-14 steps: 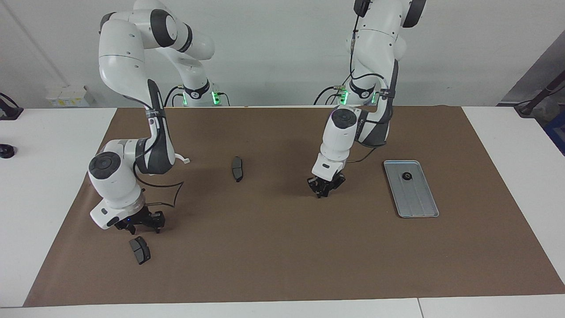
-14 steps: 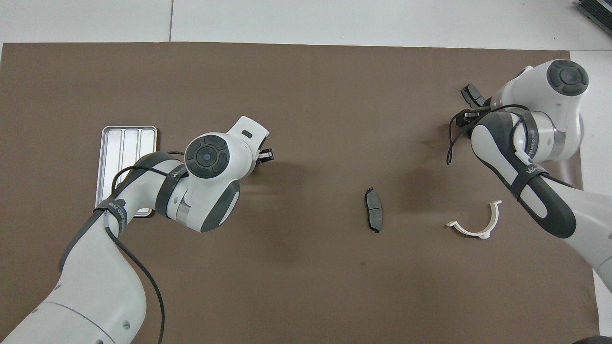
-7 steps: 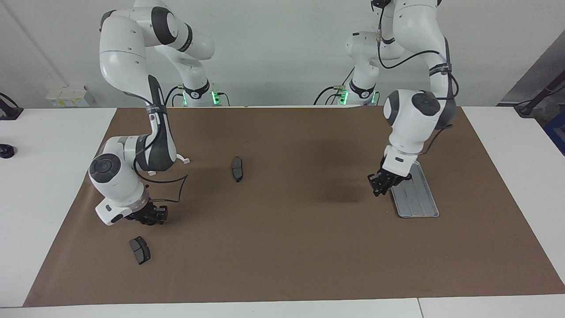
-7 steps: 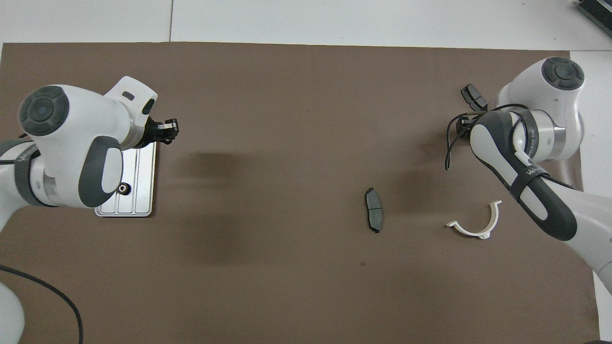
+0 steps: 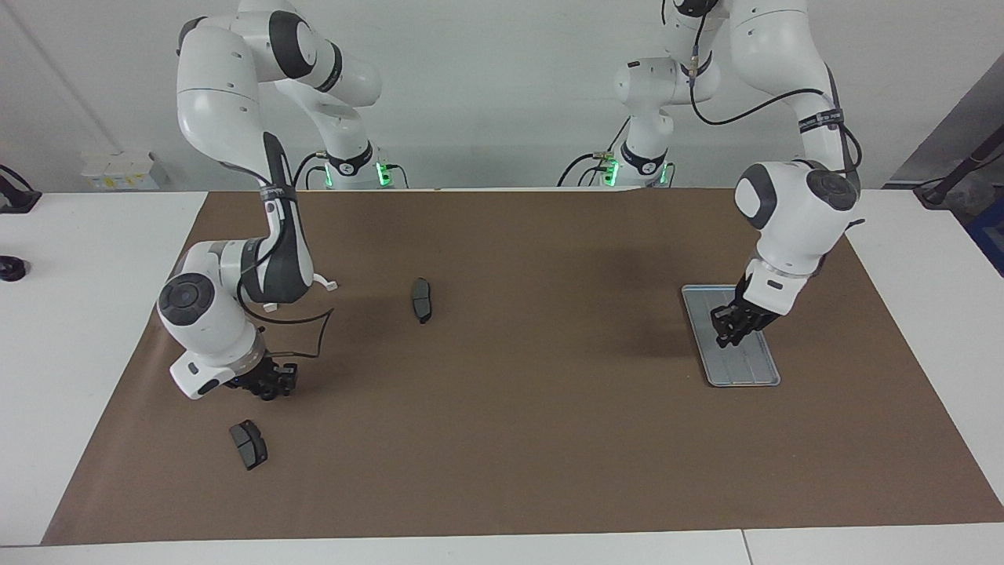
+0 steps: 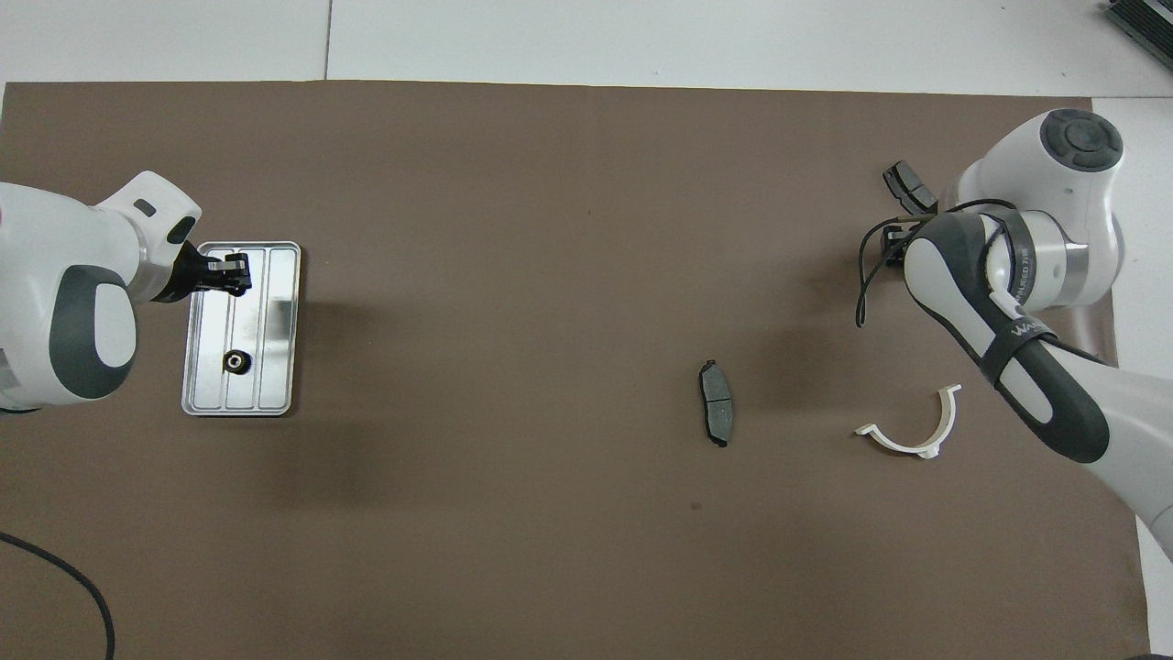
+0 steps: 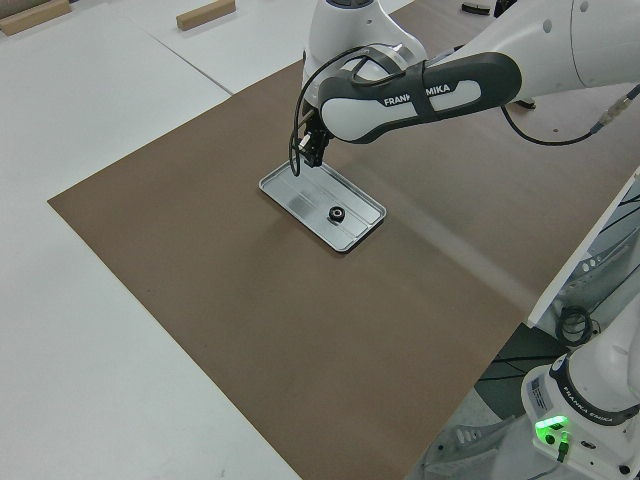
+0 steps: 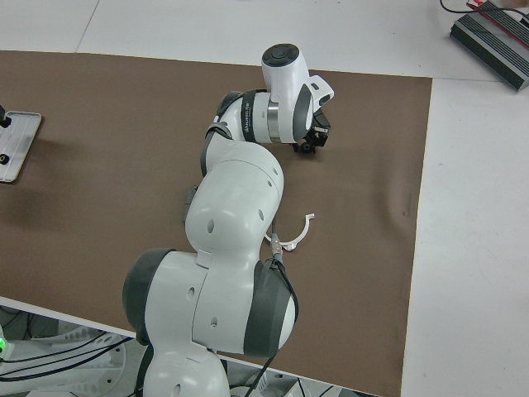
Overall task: Pick bearing gear from pile to tray
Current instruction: 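Release the bearing into the tray while the right gripper lifts the last bearing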
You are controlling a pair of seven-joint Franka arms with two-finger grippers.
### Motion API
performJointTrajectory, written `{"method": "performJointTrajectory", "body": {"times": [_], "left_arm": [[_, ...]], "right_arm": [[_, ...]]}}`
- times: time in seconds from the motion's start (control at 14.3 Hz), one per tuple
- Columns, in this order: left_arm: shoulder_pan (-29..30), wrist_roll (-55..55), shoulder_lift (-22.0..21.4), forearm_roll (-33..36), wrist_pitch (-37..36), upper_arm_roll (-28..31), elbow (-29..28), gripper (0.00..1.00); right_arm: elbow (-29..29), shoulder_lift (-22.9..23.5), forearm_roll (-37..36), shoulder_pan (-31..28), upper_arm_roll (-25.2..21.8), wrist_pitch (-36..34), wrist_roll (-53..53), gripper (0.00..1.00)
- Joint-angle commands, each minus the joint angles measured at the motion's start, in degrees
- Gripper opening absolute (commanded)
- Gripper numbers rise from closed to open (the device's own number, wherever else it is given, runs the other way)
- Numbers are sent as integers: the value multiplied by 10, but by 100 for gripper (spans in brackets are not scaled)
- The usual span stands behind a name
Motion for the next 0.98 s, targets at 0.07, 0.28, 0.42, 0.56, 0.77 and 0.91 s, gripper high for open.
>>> {"method": "performJointTrajectory", "body": {"times": [0.07,0.28,0.42,0.56,0.77,0.91], "left_arm": [[-1,16,6,-10,54,-3,-43,3],[-2,17,9,-10,60,-3,-44,12],[-4,17,14,-10,66,-3,-44,68],[-5,17,15,-9,60,-3,-34,100],[-5,16,13,-9,54,-3,-24,100],[-4,15,6,-9,47,-3,-23,100]], "right_arm": [[-8,-9,-11,-8,3,2,11,45],[-8,-9,-11,-8,4,2,15,39],[-8,-9,-11,-8,4,3,19,29],[-8,-8,-11,-8,4,3,19,22],[-3,-9,-11,-3,4,4,17,13],[1,-23,-11,1,10,8,14,10]]}}
